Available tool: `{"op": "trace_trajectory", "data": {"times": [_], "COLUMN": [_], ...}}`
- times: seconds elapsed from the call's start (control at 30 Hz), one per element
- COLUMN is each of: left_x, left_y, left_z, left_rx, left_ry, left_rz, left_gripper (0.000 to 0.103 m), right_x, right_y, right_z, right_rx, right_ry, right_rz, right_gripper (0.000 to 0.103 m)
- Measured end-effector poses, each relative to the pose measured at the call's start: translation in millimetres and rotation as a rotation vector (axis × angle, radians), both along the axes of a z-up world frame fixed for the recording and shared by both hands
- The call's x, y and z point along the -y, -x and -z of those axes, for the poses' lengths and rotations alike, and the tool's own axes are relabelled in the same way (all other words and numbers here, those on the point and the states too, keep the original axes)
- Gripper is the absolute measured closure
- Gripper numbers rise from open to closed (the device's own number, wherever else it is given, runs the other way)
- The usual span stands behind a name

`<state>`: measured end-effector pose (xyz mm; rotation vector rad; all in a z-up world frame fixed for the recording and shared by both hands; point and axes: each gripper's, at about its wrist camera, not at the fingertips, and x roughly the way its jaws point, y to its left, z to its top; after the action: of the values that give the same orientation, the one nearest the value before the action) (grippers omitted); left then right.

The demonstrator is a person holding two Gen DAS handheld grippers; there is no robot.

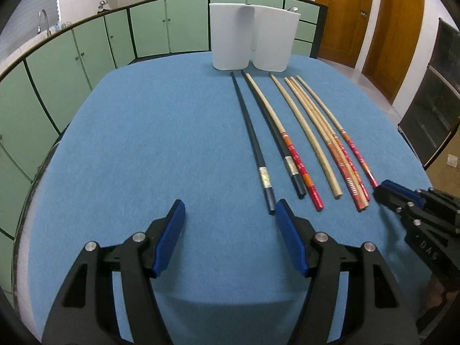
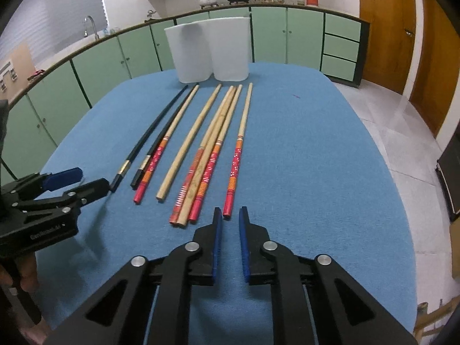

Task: Organize utensils
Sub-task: 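Move both tools over a black and a red-patterned chopstick, then grasp and lift the black and red-patterned chopsticks with the left and right tools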

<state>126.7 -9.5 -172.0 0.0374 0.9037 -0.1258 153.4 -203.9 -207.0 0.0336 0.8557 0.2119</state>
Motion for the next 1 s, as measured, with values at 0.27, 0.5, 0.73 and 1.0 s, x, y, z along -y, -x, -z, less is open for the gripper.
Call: {"op": "trace_trajectory", "data": {"times": [0.27,0.5,0.73,1.0], "left_x": [15,18,24,25], "left_y": [1,-1,-5,-5], "left_z": [7,7,7,3], "left_rx": [0.017,0.024,0.021,0.016], "left_ry": [-0.008,0.017,-0.010,0.004], "left_rz": [0.008,-0.013,-0.024,-0.021], "left_gripper": [0.057,0.075,0.077,0.097], "right_x": [4,4,5,6], "right_y": [1,-3,-6,-6], "right_z": [2,3,5,-1], "right_rx": [0.012,0.013,0.003,-0.004], "right_ry": [-0.027,-0.050,-0.067,-0.038], "right_rz": [0.010,0.021,0.031,0.059], "right_gripper": [0.091,0.091,0.091,0.098]}}
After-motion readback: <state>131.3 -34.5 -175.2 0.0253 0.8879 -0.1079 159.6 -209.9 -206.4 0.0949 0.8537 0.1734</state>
